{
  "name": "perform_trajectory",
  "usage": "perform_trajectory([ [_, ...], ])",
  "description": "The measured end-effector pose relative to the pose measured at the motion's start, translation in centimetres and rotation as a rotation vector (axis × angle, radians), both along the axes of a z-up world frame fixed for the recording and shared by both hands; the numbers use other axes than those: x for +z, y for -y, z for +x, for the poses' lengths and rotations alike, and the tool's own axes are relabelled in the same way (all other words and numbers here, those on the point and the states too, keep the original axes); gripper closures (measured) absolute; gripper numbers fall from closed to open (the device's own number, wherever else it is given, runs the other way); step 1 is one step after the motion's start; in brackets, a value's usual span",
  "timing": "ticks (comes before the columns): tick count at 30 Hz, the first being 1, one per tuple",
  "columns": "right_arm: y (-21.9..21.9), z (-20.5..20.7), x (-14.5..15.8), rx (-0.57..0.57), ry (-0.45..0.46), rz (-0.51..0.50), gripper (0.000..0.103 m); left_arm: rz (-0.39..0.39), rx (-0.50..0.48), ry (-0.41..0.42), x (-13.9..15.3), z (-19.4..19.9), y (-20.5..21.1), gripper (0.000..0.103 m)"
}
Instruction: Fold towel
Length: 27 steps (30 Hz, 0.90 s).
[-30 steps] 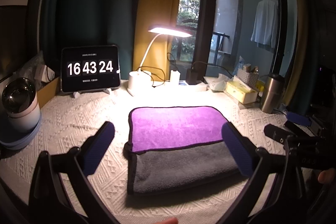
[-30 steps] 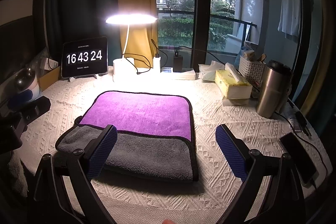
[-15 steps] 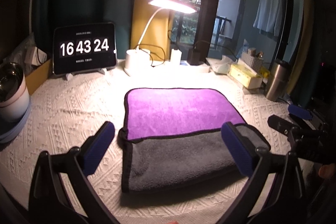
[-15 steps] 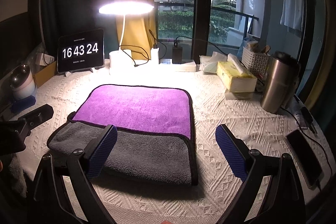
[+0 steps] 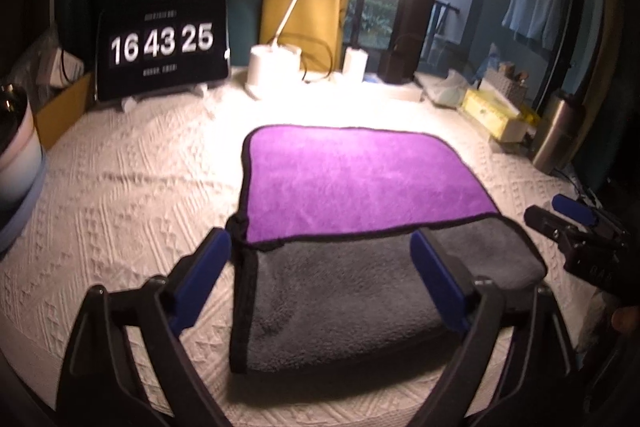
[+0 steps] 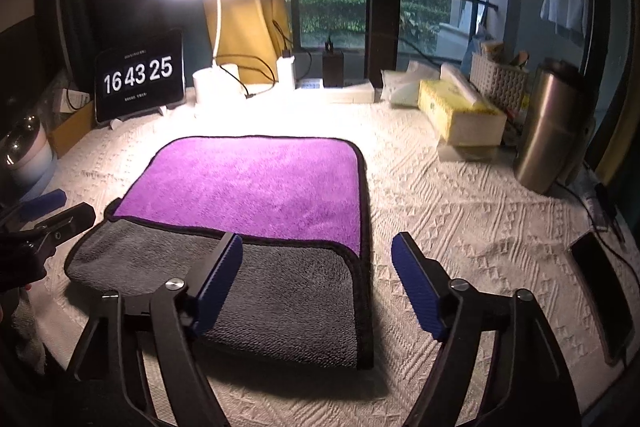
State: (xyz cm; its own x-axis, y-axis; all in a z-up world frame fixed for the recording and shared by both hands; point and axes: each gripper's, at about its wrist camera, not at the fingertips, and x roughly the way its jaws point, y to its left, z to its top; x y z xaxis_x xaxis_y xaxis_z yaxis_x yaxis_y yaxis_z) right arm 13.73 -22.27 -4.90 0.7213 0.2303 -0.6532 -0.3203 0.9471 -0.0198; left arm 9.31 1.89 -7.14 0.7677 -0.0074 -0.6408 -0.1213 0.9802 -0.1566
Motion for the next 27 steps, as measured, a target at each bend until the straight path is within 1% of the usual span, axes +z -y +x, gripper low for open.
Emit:
perform_trajectory([
  [2, 0.4, 0.7, -0.7, -0.008, -0.032, 0.014, 0.035, -0.004, 0.009, -0.027, -0.7, 0.4, -0.2, 0.012],
  [5, 0.5, 1.4, -1.5, -0.016, -0.056, 0.008, 0.040, -0.014, 0.020, -0.057, -1.5, 0.7, -0.5, 0.016],
  [7, 0.6, 1.6, -1.9, -0.015, -0.065, 0.004, 0.042, -0.020, 0.024, -0.074, -2.0, 1.0, -0.8, 0.019],
  [12, 0.6, 2.4, -2.6, -0.008, -0.090, 0.006, 0.045, -0.026, 0.038, -0.120, -3.1, 1.6, -1.1, 0.019],
  [13, 0.6, 2.6, -2.8, -0.004, -0.098, 0.005, 0.047, -0.027, 0.039, -0.128, -3.3, 1.8, -1.2, 0.020],
  [14, 0.6, 2.7, -2.9, -0.002, -0.106, 0.004, 0.051, -0.029, 0.040, -0.134, -3.5, 1.9, -1.2, 0.023],
  [17, 0.6, 3.2, -3.4, -0.002, -0.126, -0.001, 0.052, -0.032, 0.038, -0.155, -3.9, 2.3, -1.2, 0.034],
  [20, 0.6, 3.6, -3.8, -0.001, -0.142, -0.003, 0.053, -0.023, 0.043, -0.162, -4.1, 2.4, -1.2, 0.042],
  [21, 0.6, 3.7, -3.8, 0.000, -0.145, -0.005, 0.053, -0.021, 0.046, -0.162, -4.1, 2.4, -1.2, 0.043],
  [23, 0.5, 3.8, -4.0, 0.003, -0.149, -0.010, 0.061, -0.018, 0.052, -0.163, -4.1, 2.4, -1.2, 0.045],
  [27, 0.3, 4.0, -4.6, 0.009, -0.167, -0.030, 0.066, 0.000, 0.059, -0.167, -4.2, 2.3, -1.2, 0.051],
])
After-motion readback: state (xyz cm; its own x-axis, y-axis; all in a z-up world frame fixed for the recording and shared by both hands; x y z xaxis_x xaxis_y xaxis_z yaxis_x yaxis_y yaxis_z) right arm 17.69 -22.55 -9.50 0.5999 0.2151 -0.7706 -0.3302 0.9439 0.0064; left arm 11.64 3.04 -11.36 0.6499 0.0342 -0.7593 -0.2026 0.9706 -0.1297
